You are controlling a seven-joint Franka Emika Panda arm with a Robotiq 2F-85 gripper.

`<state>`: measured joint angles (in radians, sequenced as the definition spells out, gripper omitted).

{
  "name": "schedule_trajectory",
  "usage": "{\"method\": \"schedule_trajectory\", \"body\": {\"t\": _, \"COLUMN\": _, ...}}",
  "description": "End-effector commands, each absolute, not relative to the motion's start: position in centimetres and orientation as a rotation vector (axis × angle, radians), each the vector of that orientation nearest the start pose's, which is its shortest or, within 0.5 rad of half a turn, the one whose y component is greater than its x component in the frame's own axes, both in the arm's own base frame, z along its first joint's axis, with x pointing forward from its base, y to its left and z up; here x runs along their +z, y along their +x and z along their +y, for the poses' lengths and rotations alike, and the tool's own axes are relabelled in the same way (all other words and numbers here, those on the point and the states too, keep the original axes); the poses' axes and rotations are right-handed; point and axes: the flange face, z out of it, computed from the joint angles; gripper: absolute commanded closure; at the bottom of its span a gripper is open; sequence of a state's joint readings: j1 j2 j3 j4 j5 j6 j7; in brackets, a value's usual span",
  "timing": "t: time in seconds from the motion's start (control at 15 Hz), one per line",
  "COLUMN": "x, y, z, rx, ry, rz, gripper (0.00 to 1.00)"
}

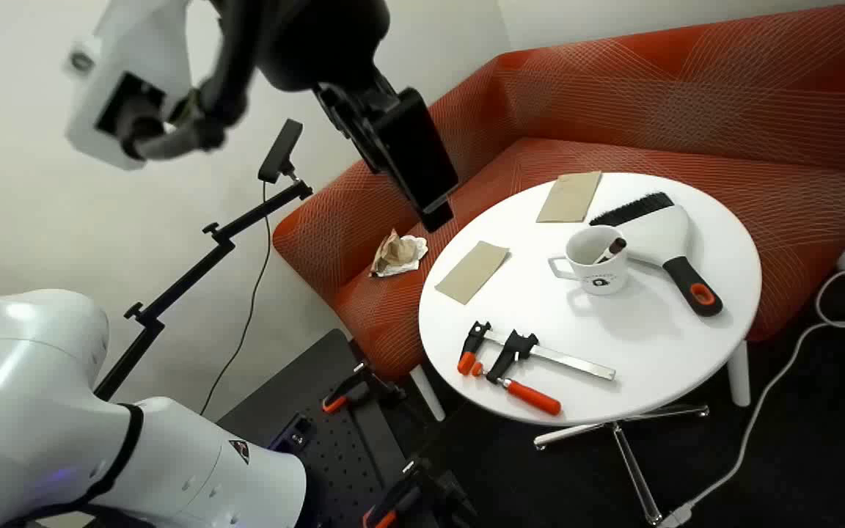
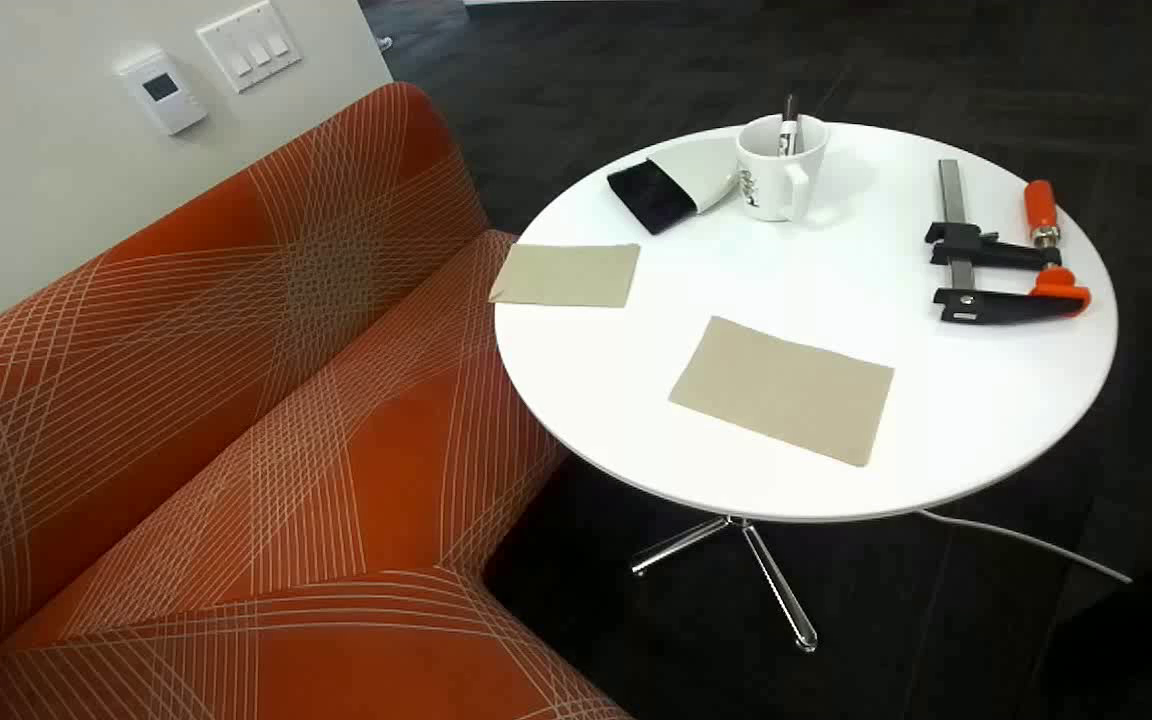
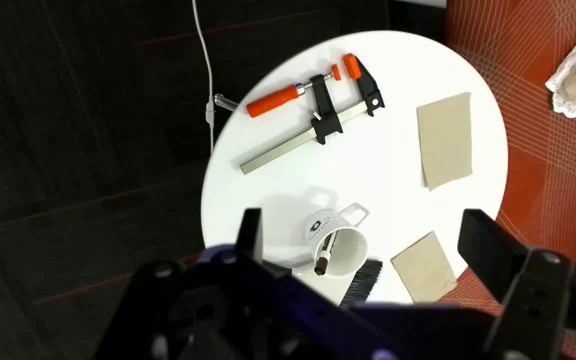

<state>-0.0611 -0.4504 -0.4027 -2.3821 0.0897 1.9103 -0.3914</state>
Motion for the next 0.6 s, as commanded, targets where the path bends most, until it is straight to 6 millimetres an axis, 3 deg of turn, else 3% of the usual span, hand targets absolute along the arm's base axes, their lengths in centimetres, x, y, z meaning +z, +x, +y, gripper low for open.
{"method": "schedule_trajectory", "body": {"t": 0.0, "x": 47.3, "y": 37.1, "z": -18.8, "rx": -0.072, "ry": -2.882, "rz": 0.092, "gripper": 0.00}}
{"method": "schedule_trajectory", "body": {"t": 0.33, "x": 47.3, "y": 37.1, "z": -18.8, "rx": -0.072, "ry": -2.882, "rz": 0.092, "gripper": 0.00}}
{"method": "schedule_trajectory", "body": {"t": 0.53, "x": 46.6, "y": 38.6, "z": -16.8, "rx": -0.091, "ry": -2.901, "rz": 0.122, "gripper": 0.00}}
